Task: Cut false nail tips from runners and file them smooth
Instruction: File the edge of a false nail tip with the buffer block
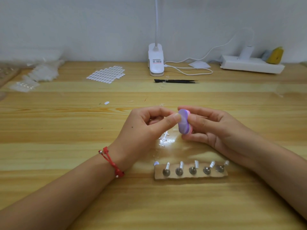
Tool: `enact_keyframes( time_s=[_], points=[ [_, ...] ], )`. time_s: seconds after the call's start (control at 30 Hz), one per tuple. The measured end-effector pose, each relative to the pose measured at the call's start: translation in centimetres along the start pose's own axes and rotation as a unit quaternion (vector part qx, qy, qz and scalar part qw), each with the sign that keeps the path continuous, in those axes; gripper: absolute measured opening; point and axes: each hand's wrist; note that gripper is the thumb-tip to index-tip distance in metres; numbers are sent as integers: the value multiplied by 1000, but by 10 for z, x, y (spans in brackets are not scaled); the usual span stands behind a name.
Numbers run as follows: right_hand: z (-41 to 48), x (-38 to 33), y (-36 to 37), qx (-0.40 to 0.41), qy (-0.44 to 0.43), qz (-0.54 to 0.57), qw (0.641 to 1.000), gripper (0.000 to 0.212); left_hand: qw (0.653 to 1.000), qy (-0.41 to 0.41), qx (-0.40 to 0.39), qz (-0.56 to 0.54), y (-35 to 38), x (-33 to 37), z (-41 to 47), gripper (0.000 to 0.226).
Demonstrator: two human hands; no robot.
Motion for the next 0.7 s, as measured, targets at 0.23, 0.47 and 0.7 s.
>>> enact_keyframes(
  time_s=[0.23,0.47,0.7],
  points=[
    [-1,-1,4,20,-8,2,1000,30,1000,-12,5,-11,-1,-2,1,12],
    [-2,-3,5,11,-4,2,1000,27,999,-11,30,-22,-2,-3,2,16],
    [-3,-3,8,0,-12,-20,1000,30,999,-8,22,-26,-2,-3,2,21]
  ],
)
Point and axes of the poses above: each hand's wrist, its own z-axis towards the middle knuckle, its own y-axis out of the palm, x = y × z, and after that the axes turned 10 degrees about -y, right-handed
